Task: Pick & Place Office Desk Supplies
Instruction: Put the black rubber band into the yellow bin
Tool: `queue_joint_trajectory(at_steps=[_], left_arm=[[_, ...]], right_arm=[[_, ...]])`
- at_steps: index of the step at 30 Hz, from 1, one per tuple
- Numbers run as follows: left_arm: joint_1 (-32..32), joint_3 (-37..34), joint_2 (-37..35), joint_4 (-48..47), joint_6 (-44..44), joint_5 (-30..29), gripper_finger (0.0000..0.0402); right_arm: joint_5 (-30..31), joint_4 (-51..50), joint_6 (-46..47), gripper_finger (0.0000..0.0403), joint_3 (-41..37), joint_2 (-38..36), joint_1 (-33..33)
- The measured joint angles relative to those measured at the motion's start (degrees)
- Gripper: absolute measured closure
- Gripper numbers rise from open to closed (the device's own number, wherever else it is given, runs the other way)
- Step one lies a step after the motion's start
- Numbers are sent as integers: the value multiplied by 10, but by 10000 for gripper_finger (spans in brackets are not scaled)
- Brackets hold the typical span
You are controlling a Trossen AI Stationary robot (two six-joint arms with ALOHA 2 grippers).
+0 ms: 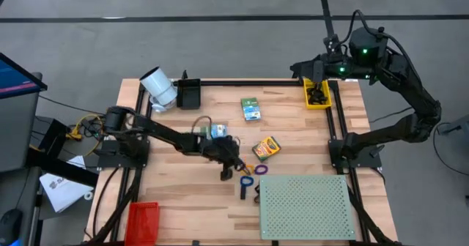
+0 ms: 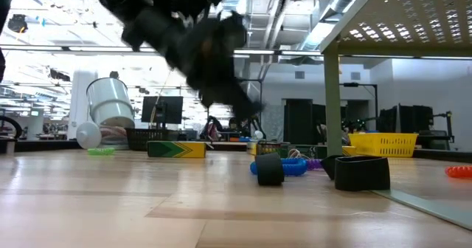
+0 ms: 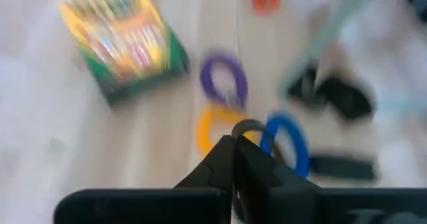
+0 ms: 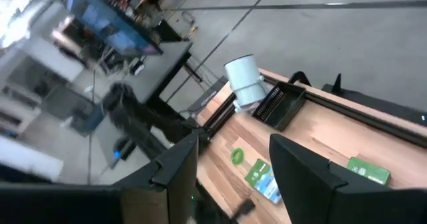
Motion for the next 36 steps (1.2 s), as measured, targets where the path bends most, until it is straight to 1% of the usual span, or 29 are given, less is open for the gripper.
queue_joint_trajectory(at_steps=[2,4,8,10,13,15,17,20,23,25,30,34,36], left_arm=[[19,0,-35,20,-33,7,400],[46,0,-70,40,-78,27,400],[111,1,-131,114,-179,66,400],[142,1,-154,138,-232,75,401],[184,1,-176,178,-307,95,401],[202,6,-180,211,-350,102,401],[212,20,-179,230,-385,111,401],[214,49,-173,240,-414,117,401],[214,68,-170,232,-446,116,401],[214,74,-171,238,-470,113,401],[213,75,-171,235,-518,112,401],[207,75,-171,235,-533,112,401],[204,75,-171,238,-537,112,401]], right_arm=[[0,-1,-43,220,0,2,23],[0,-1,-91,220,0,6,52],[7,-2,-192,220,0,20,117],[24,-9,-251,222,0,31,149],[59,-22,-380,223,0,54,187],[85,-14,-455,222,0,77,211],[115,-1,-504,221,0,101,228],[158,23,-539,219,0,137,241],[202,44,-566,218,0,165,247],[221,63,-584,218,-1,176,250],[248,119,-637,218,-1,190,262],[260,132,-654,218,0,194,263],[272,121,-654,218,-1,195,259]])
